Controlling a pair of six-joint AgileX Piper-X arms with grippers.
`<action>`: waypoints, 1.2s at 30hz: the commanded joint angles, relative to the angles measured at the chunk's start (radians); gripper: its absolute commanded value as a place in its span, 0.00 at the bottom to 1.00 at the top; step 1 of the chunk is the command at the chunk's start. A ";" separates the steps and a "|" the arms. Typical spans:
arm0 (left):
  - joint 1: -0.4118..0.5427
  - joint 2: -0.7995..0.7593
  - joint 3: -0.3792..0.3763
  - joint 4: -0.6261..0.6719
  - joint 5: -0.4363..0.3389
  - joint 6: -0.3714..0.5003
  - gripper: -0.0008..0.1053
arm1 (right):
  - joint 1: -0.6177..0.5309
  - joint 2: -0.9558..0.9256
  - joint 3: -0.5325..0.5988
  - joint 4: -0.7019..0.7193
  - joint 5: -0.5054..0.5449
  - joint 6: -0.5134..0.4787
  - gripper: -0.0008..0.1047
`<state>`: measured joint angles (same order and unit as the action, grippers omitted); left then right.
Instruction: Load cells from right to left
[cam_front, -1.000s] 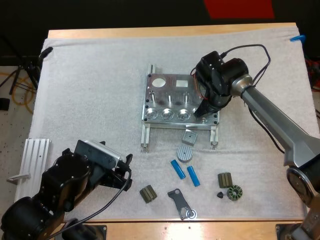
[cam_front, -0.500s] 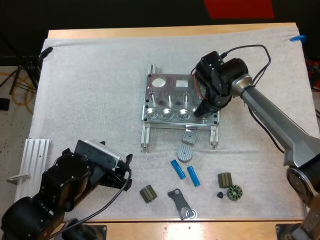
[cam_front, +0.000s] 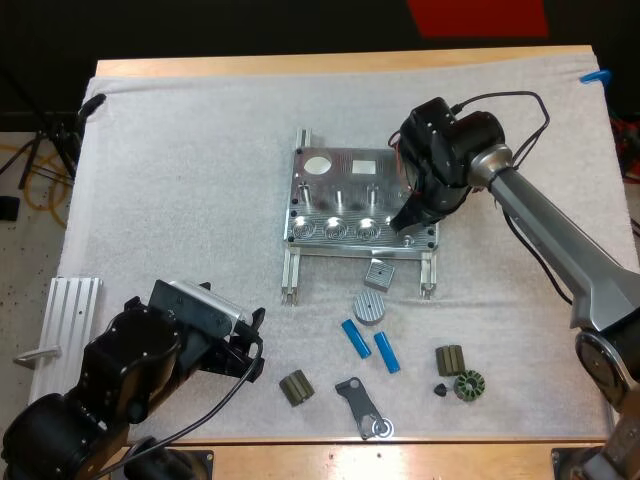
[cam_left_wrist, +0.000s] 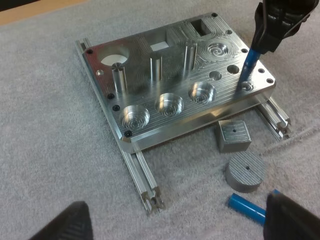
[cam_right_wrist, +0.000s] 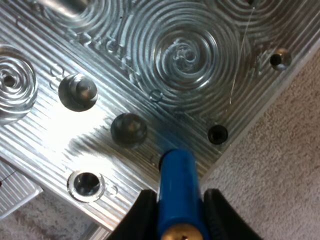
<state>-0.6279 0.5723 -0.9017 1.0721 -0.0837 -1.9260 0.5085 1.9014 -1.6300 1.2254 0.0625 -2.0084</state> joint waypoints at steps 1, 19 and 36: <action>-0.004 -0.003 -0.009 0.000 -0.011 -0.003 0.65 | -0.010 0.009 0.002 0.022 -0.016 -0.001 0.07; -0.004 -0.003 -0.009 0.000 -0.011 -0.003 0.65 | -0.010 0.009 0.038 0.017 -0.023 -0.006 0.08; -0.004 -0.003 -0.009 0.000 -0.011 -0.003 0.65 | -0.005 -0.079 0.038 -0.040 -0.053 0.029 0.48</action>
<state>-0.6279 0.5723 -0.9017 1.0721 -0.0837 -1.9260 0.5042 1.8391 -1.5898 1.1883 0.0208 -1.9788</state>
